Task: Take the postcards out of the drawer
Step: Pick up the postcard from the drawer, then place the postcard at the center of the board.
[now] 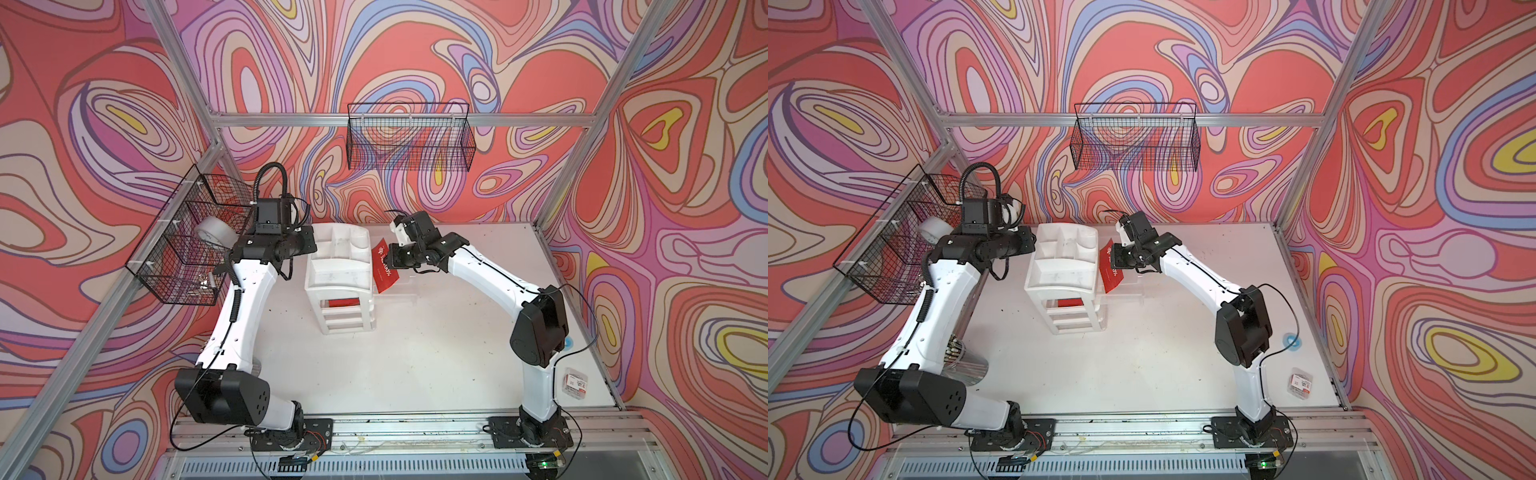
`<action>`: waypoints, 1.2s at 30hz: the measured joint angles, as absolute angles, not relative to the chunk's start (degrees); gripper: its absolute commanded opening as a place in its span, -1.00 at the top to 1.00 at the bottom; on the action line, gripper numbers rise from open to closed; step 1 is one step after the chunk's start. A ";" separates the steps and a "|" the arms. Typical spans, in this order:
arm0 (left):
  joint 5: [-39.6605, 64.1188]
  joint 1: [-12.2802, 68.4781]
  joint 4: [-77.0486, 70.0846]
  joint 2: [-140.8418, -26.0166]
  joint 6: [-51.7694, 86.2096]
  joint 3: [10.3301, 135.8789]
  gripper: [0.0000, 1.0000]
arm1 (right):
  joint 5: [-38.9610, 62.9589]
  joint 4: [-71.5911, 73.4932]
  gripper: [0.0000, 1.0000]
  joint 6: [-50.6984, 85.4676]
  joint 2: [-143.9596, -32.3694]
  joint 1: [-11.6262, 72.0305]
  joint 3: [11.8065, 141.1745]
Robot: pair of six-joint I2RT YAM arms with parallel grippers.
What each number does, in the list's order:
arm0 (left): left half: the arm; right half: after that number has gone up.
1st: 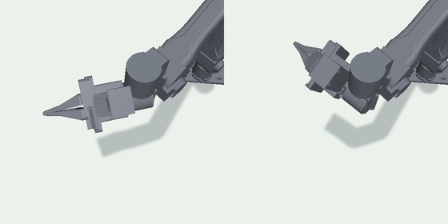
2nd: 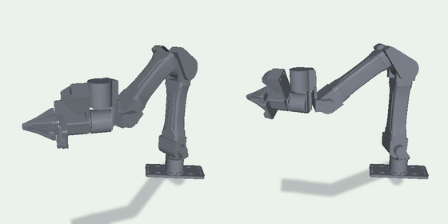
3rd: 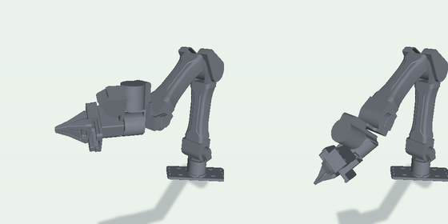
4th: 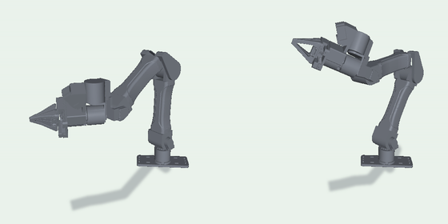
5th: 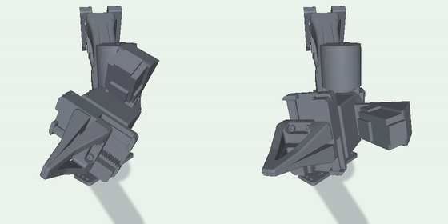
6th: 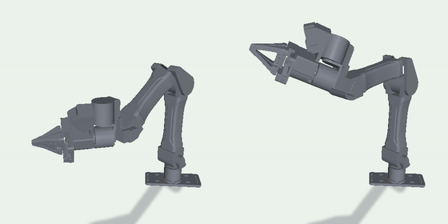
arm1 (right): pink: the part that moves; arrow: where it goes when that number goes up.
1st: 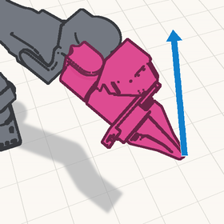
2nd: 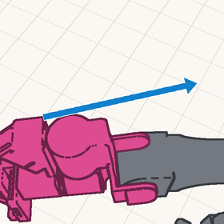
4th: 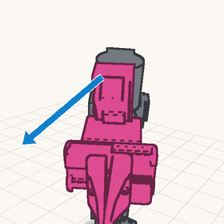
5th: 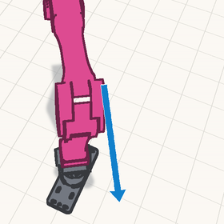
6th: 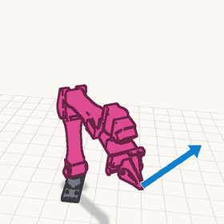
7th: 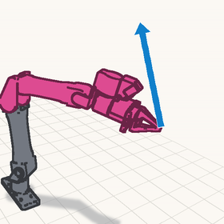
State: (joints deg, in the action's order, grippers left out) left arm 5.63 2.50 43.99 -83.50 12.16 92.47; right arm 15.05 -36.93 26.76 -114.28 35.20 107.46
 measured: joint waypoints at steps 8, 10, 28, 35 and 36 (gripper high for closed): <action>9.45 2.55 44.42 -79.05 9.74 92.18 0.26 | 16.40 -40.73 1.00 20.38 -113.19 31.22 112.66; 10.55 2.79 44.42 -77.06 9.37 92.07 0.26 | 17.52 -42.17 1.00 17.58 -112.79 30.28 114.54; 24.53 18.70 43.86 -73.54 0.19 87.20 0.25 | 29.47 -58.67 1.00 -16.84 -104.62 29.39 115.87; 30.30 20.99 41.56 -73.60 -3.29 85.65 0.24 | 35.53 -61.71 1.00 -24.08 -103.07 29.76 115.74; 30.94 21.23 41.34 -73.60 -3.64 85.32 0.23 | 36.01 -62.08 1.00 -24.80 -103.07 29.91 115.68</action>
State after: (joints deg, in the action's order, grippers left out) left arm 30.94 21.23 41.34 -73.60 -3.64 85.32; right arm 36.01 -62.08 -24.80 -103.07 29.91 115.68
